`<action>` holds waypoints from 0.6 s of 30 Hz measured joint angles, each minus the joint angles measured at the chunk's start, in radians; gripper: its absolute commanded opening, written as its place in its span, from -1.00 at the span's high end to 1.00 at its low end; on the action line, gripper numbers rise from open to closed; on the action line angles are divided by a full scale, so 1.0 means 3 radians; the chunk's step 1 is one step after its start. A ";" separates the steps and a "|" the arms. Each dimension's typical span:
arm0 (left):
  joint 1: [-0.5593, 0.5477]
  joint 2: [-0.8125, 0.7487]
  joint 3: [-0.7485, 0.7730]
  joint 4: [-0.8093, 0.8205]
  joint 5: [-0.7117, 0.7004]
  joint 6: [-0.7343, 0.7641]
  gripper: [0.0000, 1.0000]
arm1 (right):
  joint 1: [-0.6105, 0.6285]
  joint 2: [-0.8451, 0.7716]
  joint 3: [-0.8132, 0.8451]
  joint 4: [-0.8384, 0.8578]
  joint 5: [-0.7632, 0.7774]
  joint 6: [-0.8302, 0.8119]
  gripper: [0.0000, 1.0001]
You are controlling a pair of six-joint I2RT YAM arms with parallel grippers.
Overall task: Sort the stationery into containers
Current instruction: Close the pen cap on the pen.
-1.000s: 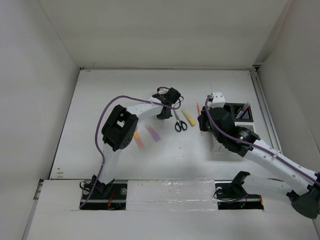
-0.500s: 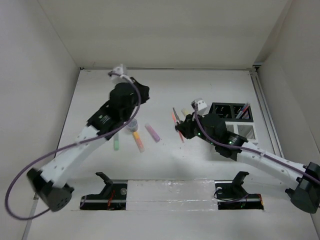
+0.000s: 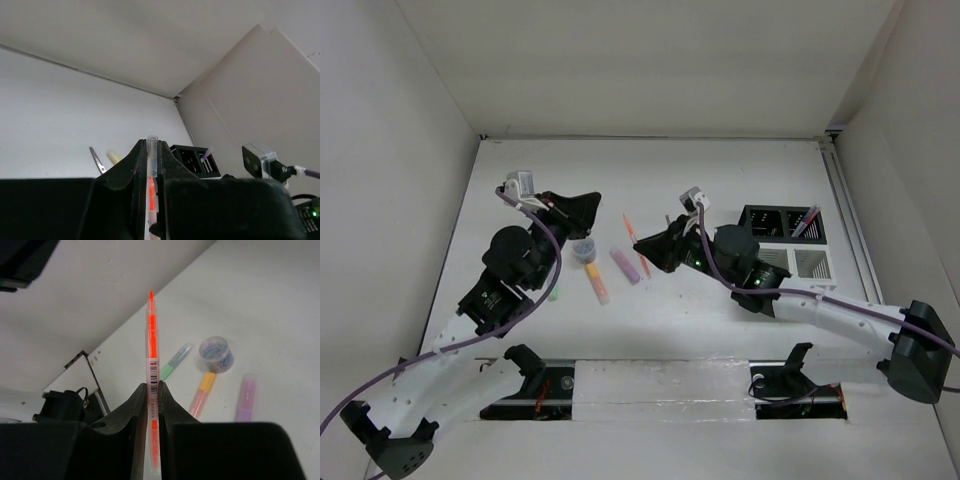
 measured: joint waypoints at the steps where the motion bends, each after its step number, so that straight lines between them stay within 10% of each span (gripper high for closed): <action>1: -0.0010 -0.0011 -0.0032 0.0057 0.0042 0.0015 1.00 | 0.0001 0.0031 0.0046 0.0029 -0.0014 0.0005 1.00; 18: -0.0010 -0.0182 -0.0304 0.0566 0.0340 0.0113 1.00 | 0.0146 0.0098 0.0164 0.0195 -0.0207 0.0100 1.00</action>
